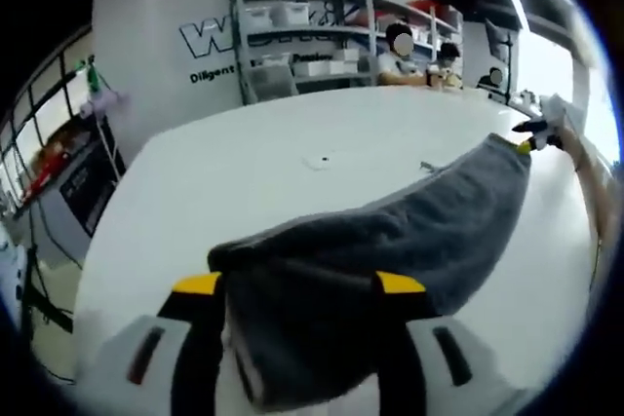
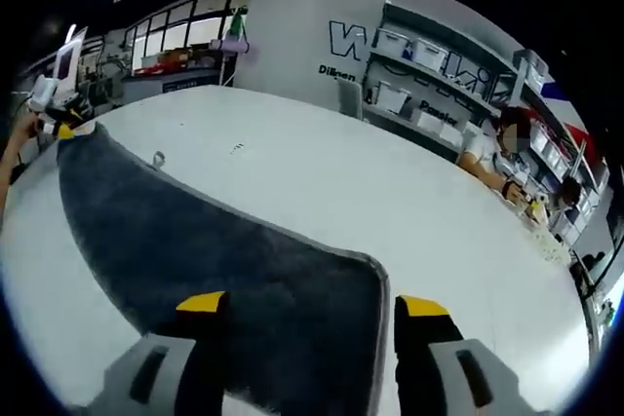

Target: Fold the towel on the table until its edges align and the towel forms a compact rectangular stack.

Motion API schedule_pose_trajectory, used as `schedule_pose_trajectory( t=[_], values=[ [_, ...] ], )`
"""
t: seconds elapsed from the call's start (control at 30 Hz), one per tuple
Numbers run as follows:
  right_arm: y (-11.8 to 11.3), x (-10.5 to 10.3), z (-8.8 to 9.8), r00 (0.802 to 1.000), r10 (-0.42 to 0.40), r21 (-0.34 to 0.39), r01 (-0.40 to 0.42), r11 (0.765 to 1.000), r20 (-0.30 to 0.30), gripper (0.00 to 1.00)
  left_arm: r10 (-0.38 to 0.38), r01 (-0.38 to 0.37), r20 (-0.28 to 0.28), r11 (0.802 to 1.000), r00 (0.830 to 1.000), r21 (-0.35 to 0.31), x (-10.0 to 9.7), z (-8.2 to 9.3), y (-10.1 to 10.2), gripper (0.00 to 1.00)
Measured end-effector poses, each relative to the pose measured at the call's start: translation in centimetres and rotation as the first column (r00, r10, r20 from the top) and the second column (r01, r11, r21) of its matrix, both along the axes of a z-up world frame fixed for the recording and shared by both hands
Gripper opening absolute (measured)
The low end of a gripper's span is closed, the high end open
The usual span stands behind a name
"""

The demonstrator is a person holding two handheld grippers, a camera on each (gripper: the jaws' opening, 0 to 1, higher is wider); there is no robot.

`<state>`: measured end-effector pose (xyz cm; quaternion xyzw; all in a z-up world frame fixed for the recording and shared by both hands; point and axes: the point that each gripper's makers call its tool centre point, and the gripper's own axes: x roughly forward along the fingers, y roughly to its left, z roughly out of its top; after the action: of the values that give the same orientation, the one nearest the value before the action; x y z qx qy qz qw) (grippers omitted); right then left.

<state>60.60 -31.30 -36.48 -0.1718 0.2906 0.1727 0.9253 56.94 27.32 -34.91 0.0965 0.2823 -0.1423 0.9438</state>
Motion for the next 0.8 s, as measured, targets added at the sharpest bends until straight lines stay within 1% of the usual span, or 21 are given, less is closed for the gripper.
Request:
schedule_pose_trajectory(
  t=[0.07,0.1,0.13,0.27,0.3,0.33,0.37,0.4,0.47,0.53,0.6,0.67,0.73,0.8],
  values=[
    [0.5,-0.6,0.3,1.0,0.004,0.009,-0.004,1.0,0.002,0.79,-0.002,0.002,0.017,1.0,1.0,-0.005,-0.7,0.6,-0.2,0.71],
    [1.0,-1.0,0.7,1.0,0.012,0.031,-0.012,0.999,0.005,0.8,-0.004,0.004,0.023,1.0,1.0,0.001,-1.0,0.8,-0.2,0.72],
    [1.1,-0.9,0.9,1.0,0.016,0.033,-0.016,0.999,0.005,0.81,-0.007,0.007,0.024,1.0,1.0,0.001,-1.3,0.9,-0.3,0.73],
    [2.4,-2.6,1.5,0.999,0.049,0.029,-0.049,0.998,0.01,0.85,-0.005,0.006,0.056,1.0,0.998,-0.028,-3.2,1.8,-0.4,0.74],
    [2.5,-2.7,1.5,0.999,0.051,0.028,-0.051,0.998,0.01,0.87,-0.003,0.005,0.064,1.0,0.998,-0.028,-3.4,1.9,-0.2,0.75],
    [3.0,-3.5,1.4,0.998,0.061,0.026,-0.061,0.998,-0.011,0.88,-0.001,0.003,0.072,1.0,0.997,-0.028,-3.6,2.1,0.0,0.76],
    [3.2,-3.8,1.4,0.998,0.064,0.025,-0.064,0.998,-0.016,0.89,0.001,0.001,0.075,1.0,0.997,-0.03,-3.8,2.2,0.0,0.77],
    [3.5,-3.9,1.7,0.997,0.072,0.024,-0.072,0.997,-0.01,0.89,0.002,0.001,0.086,0.999,0.996,-0.034,-4.2,2.3,-0.1,0.77],
    [3.9,-4.2,1.9,0.997,0.073,0.023,-0.073,0.997,0.004,0.89,-0.009,0.011,0.089,1.0,0.996,-0.024,-4.8,2.2,-0.6,0.78],
    [4.4,-4.2,2.1,0.996,0.09,0.026,-0.091,0.996,0.026,0.94,-0.029,0.029,0.081,1.0,0.996,0.0,-5.5,1.8,-1.0,0.8],
    [4.6,-4.2,2.1,0.996,0.086,0.027,-0.087,0.996,0.029,0.98,-0.041,0.041,0.086,0.999,0.995,-0.003,-5.9,1.6,-1.6,0.81],
    [4.8,-4.6,2.0,0.996,0.081,0.016,-0.081,0.997,0.027,0.99,-0.055,0.057,0.083,0.998,0.995,-0.018,-6.3,1.4,-1.9,0.83],
    [5.2,-5.1,1.9,0.994,0.103,0.014,-0.103,0.995,0.03,0.99,-0.049,0.051,0.082,0.998,0.995,-0.021,-6.4,1.1,-2.0,0.87],
    [5.5,-5.5,1.9,0.992,0.12,0.033,-0.121,0.992,0.032,0.99,-0.038,0.04,0.076,0.999,0.996,-0.021,-6.4,0.9,-1.9,0.88]
  ],
)
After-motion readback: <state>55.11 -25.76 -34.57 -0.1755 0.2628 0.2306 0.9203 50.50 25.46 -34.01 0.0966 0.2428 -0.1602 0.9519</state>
